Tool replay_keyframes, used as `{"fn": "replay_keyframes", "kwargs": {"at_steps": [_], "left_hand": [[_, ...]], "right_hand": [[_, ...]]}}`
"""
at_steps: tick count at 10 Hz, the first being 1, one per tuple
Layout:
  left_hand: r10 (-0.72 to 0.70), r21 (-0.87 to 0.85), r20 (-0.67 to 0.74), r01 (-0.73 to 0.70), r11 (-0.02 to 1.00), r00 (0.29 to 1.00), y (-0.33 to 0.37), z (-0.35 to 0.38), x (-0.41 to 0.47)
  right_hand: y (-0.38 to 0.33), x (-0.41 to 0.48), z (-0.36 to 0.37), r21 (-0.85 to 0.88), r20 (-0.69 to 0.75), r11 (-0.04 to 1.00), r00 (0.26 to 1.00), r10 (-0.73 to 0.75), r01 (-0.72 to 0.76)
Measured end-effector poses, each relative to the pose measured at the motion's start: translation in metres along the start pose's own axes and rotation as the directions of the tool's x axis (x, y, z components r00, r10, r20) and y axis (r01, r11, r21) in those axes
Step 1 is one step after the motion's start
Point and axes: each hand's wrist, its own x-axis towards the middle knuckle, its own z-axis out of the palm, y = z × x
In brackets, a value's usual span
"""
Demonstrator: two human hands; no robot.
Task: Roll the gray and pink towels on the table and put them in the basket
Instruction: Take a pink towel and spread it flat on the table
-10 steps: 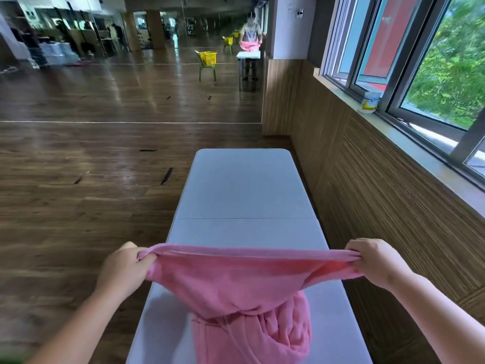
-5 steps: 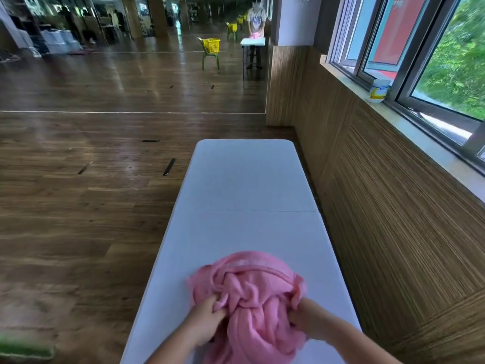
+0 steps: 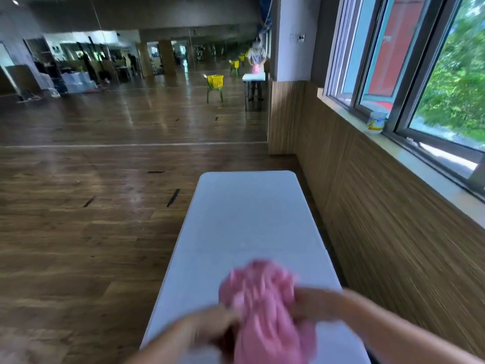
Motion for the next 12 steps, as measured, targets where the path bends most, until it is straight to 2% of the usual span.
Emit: {"fn": "replay_keyframes", "kwargs": {"at_steps": [1, 2, 3, 4, 5, 6, 7, 8, 9, 11, 12], "left_hand": [[0.133, 0.239, -0.395, -0.038, 0.970, 0.909, 0.083, -0.176, 0.046], [0.346, 0.529, -0.736, 0.175, 0.831, 0.581, 0.130, -0.325, 0.038], [0.435, 0.614, -0.767, 0.346, 0.709, 0.471, 0.124, -0.385, 0.001], [0.491, 0.677, -0.725, 0.370, 0.636, 0.483, 0.113, -0.393, -0.009], [0.438, 0.670, -0.724, 0.393, 0.629, 0.533, 0.094, -0.382, -0.008], [0.371, 0.675, -0.693, 0.377, 0.634, 0.618, 0.056, -0.356, -0.012], [0.327, 0.685, -0.648, 0.339, 0.645, 0.688, 0.011, -0.313, -0.017], [0.285, 0.676, -0.608, 0.295, 0.675, 0.741, -0.035, -0.266, -0.025], [0.231, 0.641, -0.581, 0.264, 0.720, 0.780, -0.085, -0.220, -0.039], [0.150, 0.552, -0.533, 0.207, 0.808, 0.833, -0.176, -0.136, -0.081], [0.099, 0.538, -0.495, 0.215, 0.815, 0.863, -0.211, -0.105, -0.108]], "right_hand": [[-0.028, 0.084, -0.122, -0.682, -0.126, 0.728, 0.992, -0.023, -0.070], [-0.071, 0.152, -0.266, -0.644, -0.561, 0.622, 0.828, 0.012, -0.445], [-0.103, 0.145, -0.310, -0.684, -0.659, 0.384, 0.751, 0.041, -0.621], [-0.096, 0.134, -0.317, -0.730, -0.658, 0.278, 0.752, -0.039, -0.624], [-0.085, 0.117, -0.308, -0.701, -0.692, 0.264, 0.721, -0.032, -0.662], [-0.065, 0.088, -0.287, -0.671, -0.690, 0.320, 0.721, 0.059, -0.668], [-0.019, 0.049, -0.260, -0.732, -0.604, 0.292, 0.784, 0.139, -0.616], [0.007, 0.000, -0.227, -0.771, -0.559, 0.190, 0.790, 0.253, -0.607], [0.003, -0.048, -0.178, -0.781, -0.521, 0.185, 0.785, 0.334, -0.597], [0.032, -0.148, -0.100, -0.750, -0.483, 0.242, 0.760, 0.435, -0.615], [0.023, -0.184, -0.059, -0.759, -0.461, 0.270, 0.782, 0.420, -0.592]]}}
